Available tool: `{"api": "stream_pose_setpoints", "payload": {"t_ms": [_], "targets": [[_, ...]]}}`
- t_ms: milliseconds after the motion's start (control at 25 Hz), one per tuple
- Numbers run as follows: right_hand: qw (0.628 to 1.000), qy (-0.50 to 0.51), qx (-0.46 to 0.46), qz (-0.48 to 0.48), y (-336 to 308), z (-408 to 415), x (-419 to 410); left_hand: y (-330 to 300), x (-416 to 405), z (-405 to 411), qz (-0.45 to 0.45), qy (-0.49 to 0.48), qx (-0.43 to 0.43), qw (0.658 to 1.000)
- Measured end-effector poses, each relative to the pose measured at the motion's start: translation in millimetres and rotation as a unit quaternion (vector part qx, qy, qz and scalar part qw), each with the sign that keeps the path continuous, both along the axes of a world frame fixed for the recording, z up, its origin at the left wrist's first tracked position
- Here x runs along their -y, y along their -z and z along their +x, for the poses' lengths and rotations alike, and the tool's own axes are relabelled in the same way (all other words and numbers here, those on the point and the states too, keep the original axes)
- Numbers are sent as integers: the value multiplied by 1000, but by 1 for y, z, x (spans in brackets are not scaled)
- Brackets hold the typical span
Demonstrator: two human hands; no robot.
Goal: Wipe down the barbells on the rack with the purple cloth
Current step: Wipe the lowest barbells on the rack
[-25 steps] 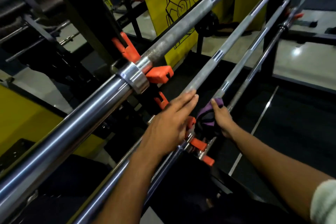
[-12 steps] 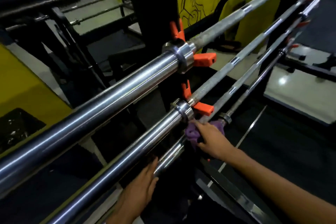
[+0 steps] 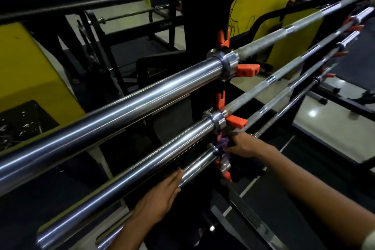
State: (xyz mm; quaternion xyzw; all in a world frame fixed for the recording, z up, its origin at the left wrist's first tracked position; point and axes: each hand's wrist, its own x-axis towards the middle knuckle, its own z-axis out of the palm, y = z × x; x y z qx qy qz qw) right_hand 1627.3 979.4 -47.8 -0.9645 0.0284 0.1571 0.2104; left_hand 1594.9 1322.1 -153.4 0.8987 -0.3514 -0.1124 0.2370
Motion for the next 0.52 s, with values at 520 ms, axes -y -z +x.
{"api": "stream_pose_setpoints", "payload": {"t_ms": [520], "targets": [[974,-86,150,-145,66,2,-80,8,0,-5,2,4,58,998]]}}
